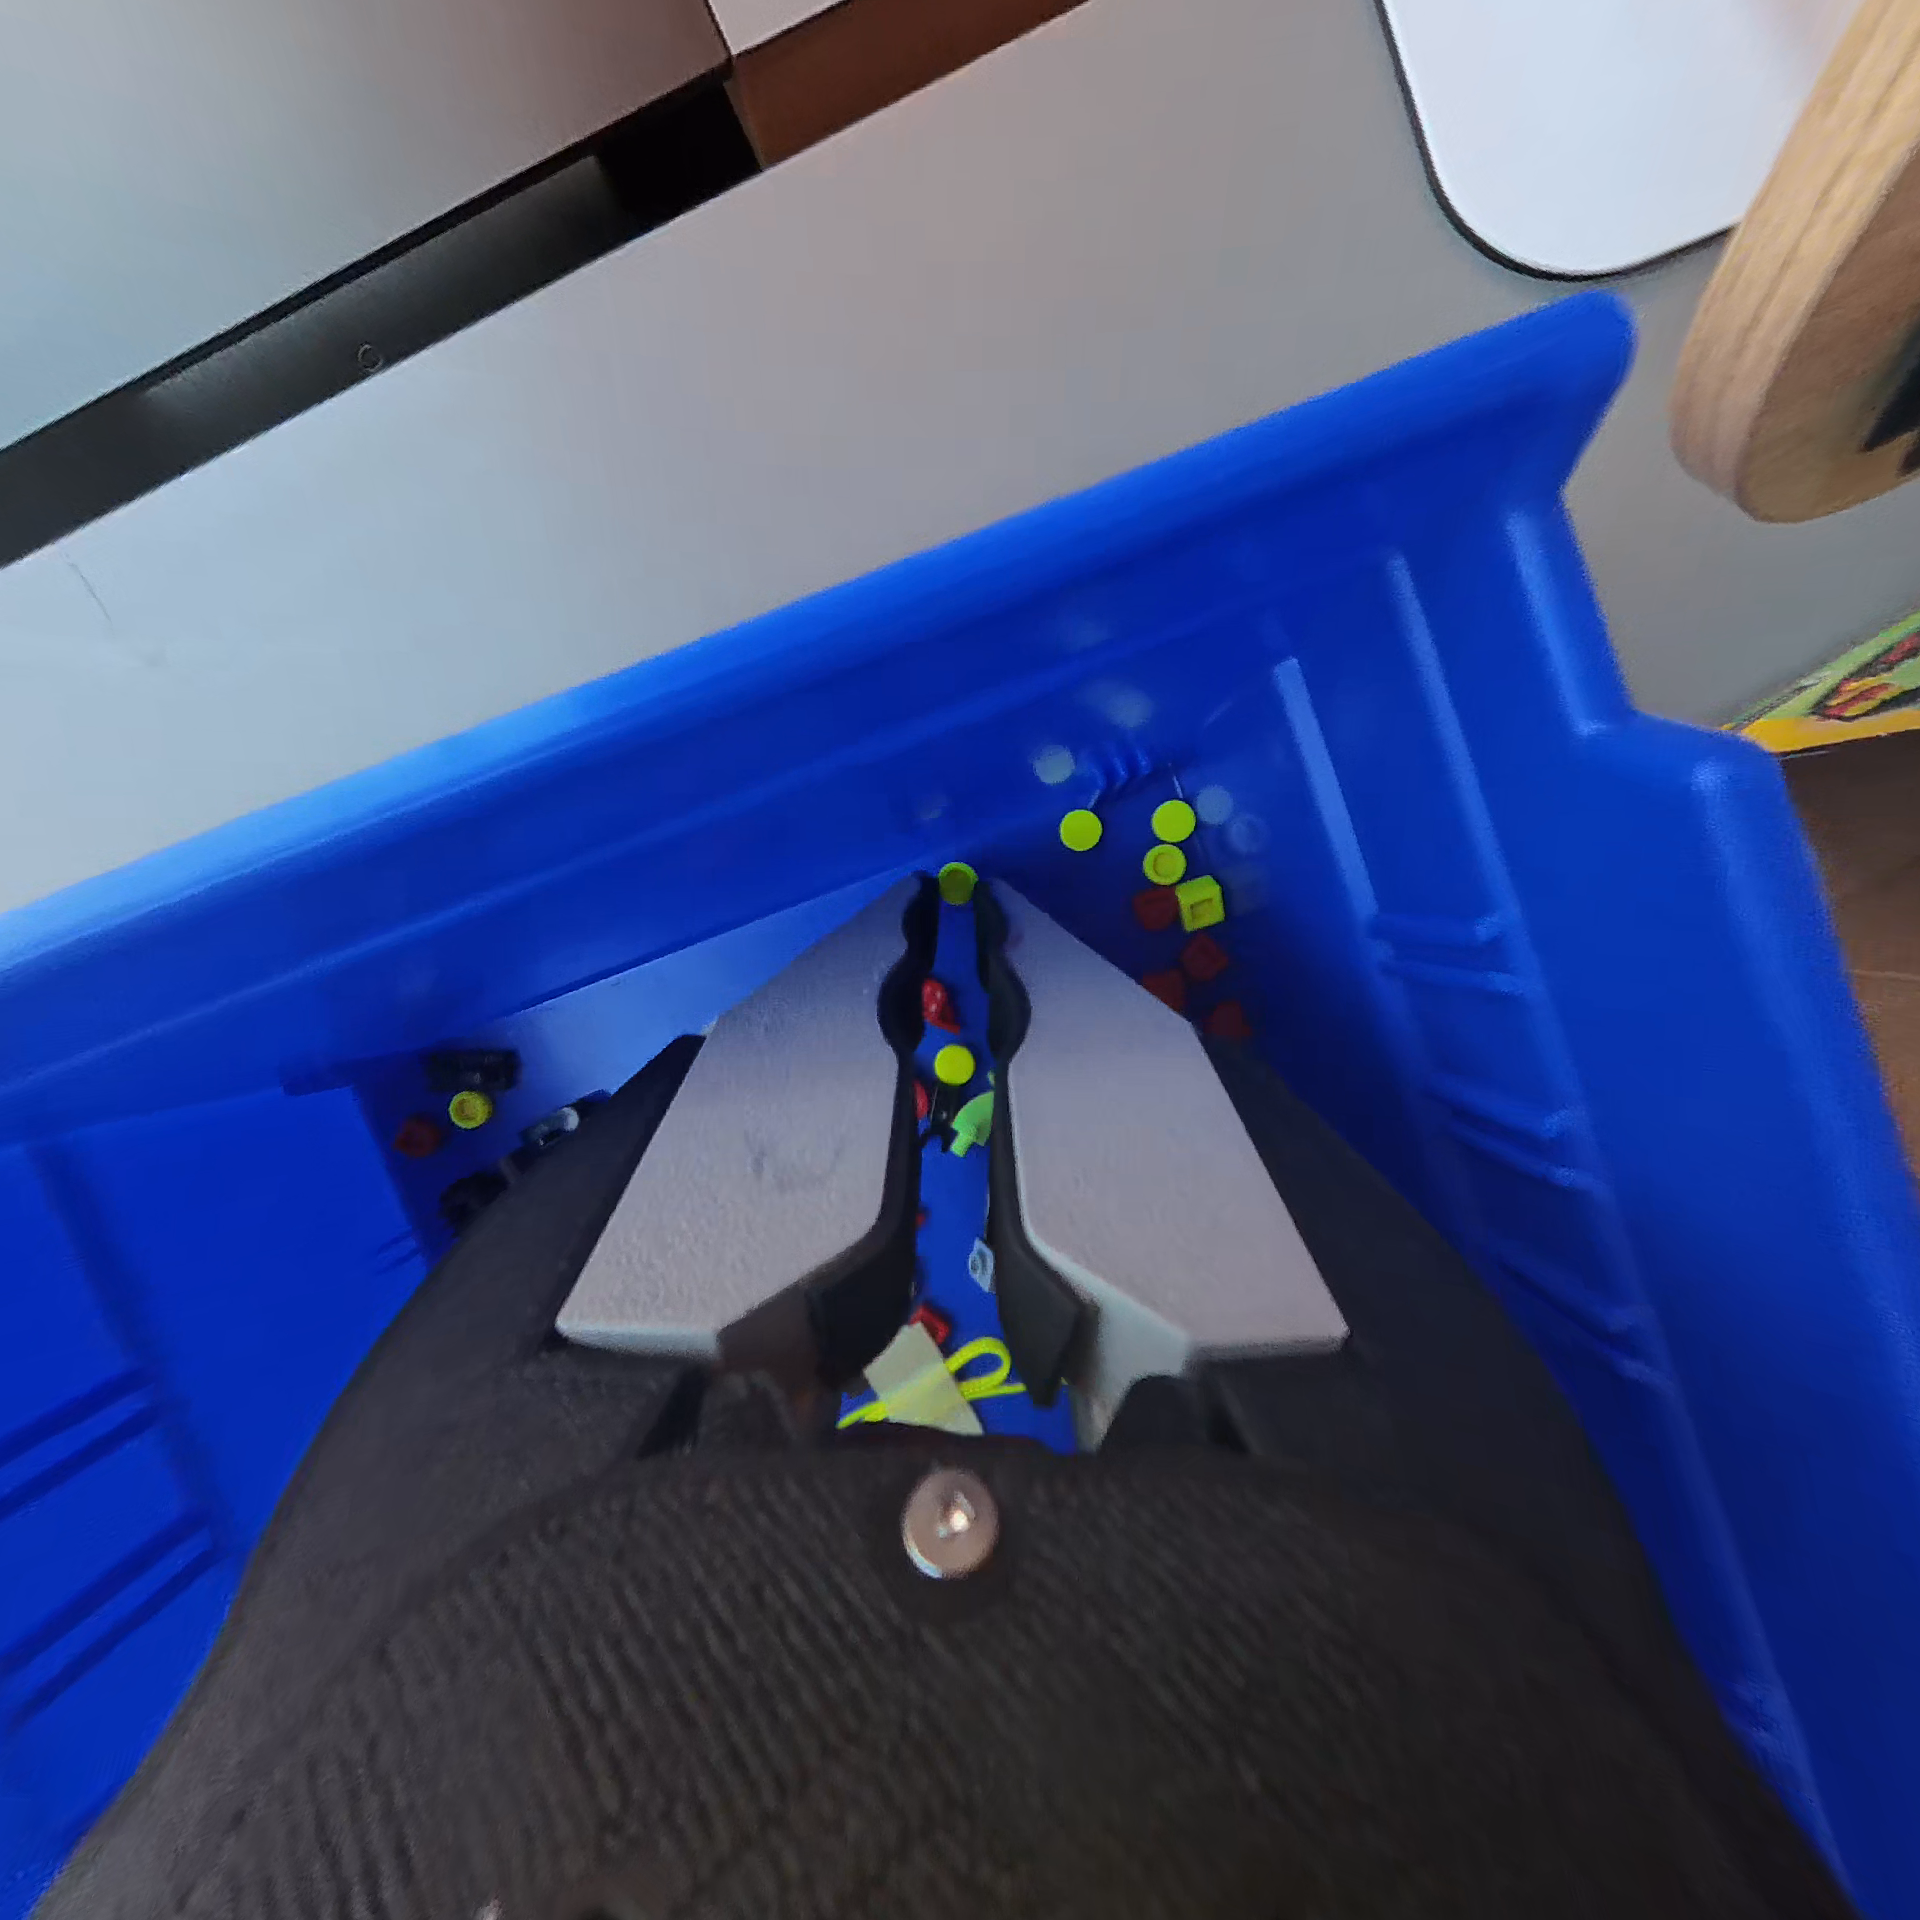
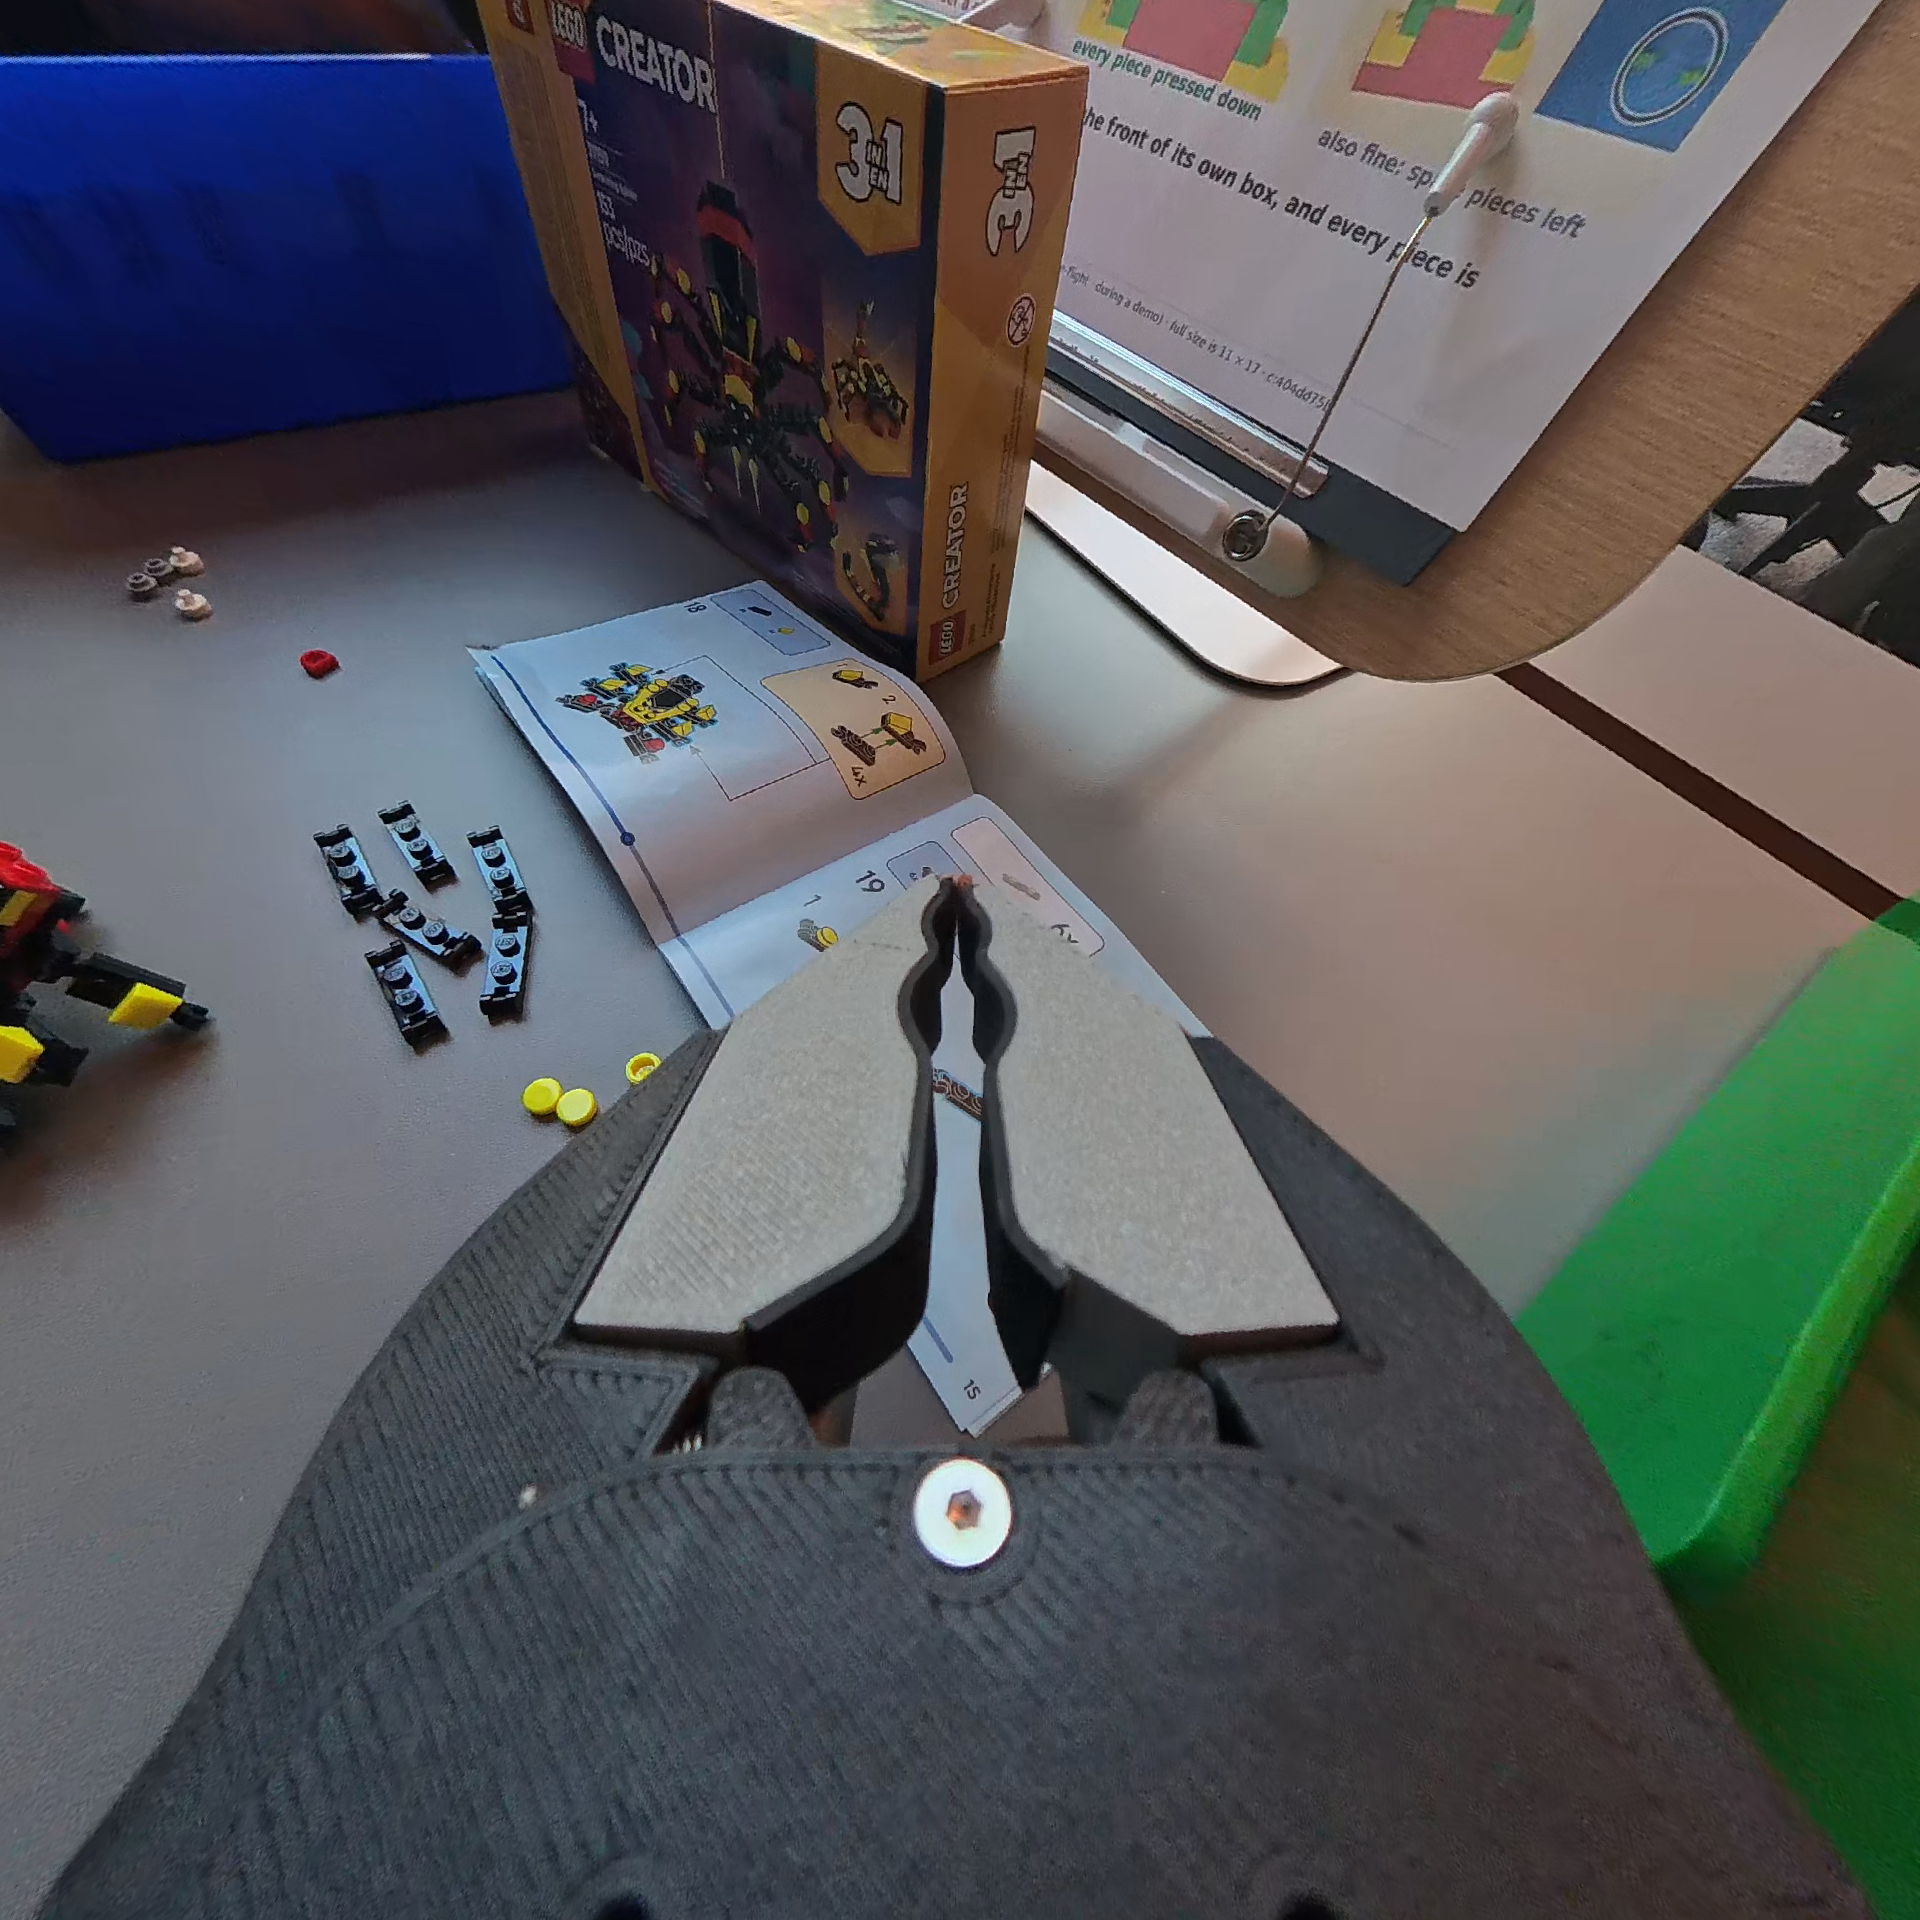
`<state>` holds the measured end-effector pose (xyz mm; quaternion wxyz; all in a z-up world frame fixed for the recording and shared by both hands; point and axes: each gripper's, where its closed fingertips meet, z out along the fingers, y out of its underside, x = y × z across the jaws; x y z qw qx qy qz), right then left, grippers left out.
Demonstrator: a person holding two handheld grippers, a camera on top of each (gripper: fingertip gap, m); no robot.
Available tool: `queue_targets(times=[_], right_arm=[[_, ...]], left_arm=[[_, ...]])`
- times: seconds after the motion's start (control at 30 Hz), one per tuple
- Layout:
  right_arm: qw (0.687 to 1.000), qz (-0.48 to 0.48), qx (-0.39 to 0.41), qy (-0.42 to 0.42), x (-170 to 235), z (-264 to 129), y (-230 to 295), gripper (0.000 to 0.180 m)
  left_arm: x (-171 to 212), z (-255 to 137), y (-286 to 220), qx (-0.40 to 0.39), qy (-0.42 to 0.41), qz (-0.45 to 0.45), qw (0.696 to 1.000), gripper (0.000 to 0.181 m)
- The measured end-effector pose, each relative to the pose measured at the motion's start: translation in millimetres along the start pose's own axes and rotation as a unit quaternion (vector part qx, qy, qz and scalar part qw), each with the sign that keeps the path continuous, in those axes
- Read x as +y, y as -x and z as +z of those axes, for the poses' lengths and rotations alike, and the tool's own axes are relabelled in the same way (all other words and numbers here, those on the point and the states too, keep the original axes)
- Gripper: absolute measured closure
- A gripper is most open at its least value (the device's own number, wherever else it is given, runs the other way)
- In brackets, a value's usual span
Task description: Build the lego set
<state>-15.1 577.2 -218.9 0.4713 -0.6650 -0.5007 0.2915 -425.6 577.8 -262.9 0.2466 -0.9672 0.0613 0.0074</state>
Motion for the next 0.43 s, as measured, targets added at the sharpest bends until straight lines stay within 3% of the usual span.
queue_targets(times=[0.03, 0.23, 0.43], right_arm=[[1.000, 0.000, 0.000, 0.000, 0, 0, 0, 0.180], [1.000, 0.000, 0.000, -0.001, -1, 0, 0, 0.180], [1.000, -0.002, 0.002, -0.004, -2, -2, 0, 0.180]], left_arm=[[-1, -4, 1, -0.001, -0.002, 0.001, 1.000, 0.177], [-19, -49, -1, -0.027, -0.045, 0.022, 0.998, 0.177], [-48, -130, -29, -0.077, -0.127, 0.079, 0.986, 0.177]])
